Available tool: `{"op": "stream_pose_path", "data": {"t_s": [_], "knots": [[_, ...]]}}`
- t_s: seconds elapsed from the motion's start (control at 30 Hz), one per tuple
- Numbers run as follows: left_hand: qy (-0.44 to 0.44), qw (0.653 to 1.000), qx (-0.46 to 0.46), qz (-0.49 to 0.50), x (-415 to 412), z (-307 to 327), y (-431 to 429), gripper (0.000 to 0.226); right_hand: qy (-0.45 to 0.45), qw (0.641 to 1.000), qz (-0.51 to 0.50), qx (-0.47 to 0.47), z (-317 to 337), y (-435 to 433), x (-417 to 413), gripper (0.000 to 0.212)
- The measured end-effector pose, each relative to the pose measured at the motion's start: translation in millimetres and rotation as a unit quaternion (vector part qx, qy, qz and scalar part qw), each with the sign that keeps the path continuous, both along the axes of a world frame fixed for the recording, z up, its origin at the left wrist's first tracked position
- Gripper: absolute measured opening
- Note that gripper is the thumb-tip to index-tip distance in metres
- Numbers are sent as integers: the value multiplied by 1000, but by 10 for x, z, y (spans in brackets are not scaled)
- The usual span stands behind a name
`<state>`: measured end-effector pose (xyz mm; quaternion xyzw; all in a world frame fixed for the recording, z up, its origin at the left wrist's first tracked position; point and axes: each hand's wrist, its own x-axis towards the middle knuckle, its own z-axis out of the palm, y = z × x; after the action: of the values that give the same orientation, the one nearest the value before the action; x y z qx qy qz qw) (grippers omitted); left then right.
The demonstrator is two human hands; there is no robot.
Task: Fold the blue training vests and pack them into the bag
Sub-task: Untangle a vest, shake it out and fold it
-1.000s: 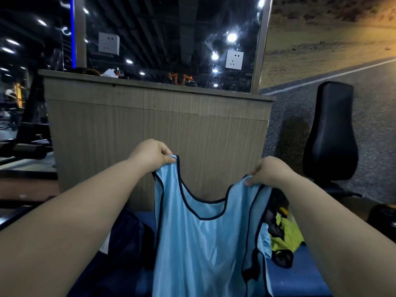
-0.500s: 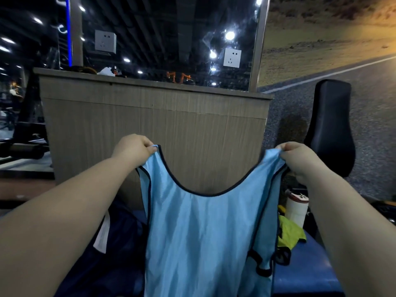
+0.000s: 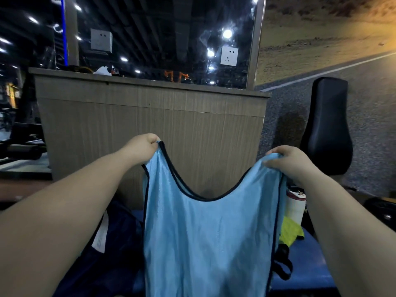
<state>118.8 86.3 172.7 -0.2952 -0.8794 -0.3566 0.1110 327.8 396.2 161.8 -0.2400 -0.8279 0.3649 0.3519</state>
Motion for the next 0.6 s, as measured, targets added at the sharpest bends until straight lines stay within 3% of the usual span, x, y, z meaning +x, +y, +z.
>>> {"op": "stream_pose_path", "data": {"t_s": [0.3, 0.43, 0.6], "knots": [[-7, 999, -37, -33, 135, 70, 51, 15, -28, 997, -2, 75, -9, -66, -43, 9], [-14, 998, -60, -31, 133, 78, -1, 19, -17, 999, 30, 32, 9, 7, 26, 29], [-16, 997, -60, -47, 156, 79, -59, 21, 10, 998, 27, -53, 47, 86, 80, 32]]}}
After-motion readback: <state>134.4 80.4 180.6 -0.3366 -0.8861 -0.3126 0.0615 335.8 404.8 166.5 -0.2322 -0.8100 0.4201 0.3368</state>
